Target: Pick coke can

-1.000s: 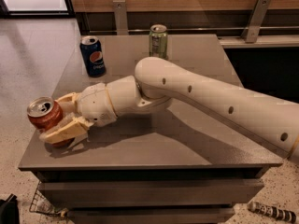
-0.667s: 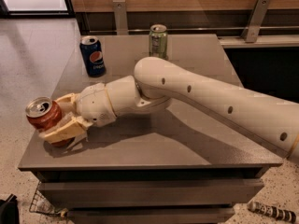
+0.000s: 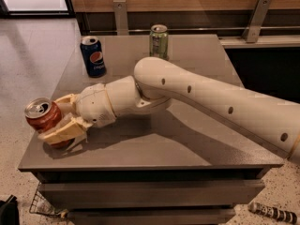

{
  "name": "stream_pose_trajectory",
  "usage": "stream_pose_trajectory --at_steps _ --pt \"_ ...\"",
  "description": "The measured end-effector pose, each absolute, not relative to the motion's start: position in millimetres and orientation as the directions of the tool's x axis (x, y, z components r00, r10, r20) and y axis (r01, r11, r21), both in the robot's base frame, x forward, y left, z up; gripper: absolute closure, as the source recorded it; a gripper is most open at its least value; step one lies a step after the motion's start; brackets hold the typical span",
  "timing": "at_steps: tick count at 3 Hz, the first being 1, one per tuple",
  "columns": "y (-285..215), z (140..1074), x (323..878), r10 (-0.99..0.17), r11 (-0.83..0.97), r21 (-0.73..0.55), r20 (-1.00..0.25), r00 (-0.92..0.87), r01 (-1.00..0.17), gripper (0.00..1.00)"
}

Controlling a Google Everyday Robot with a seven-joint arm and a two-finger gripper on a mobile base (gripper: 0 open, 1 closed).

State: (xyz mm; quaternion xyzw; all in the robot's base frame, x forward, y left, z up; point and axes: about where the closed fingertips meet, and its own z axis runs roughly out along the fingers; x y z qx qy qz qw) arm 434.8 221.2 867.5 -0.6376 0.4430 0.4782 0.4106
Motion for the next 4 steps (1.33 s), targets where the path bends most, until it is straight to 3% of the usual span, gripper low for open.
stream_pose_trajectory --at_steps 4 --pt "171 1027 435 -0.183 -0.170 -0.295 -0.928 0.324 -0.940 1.00"
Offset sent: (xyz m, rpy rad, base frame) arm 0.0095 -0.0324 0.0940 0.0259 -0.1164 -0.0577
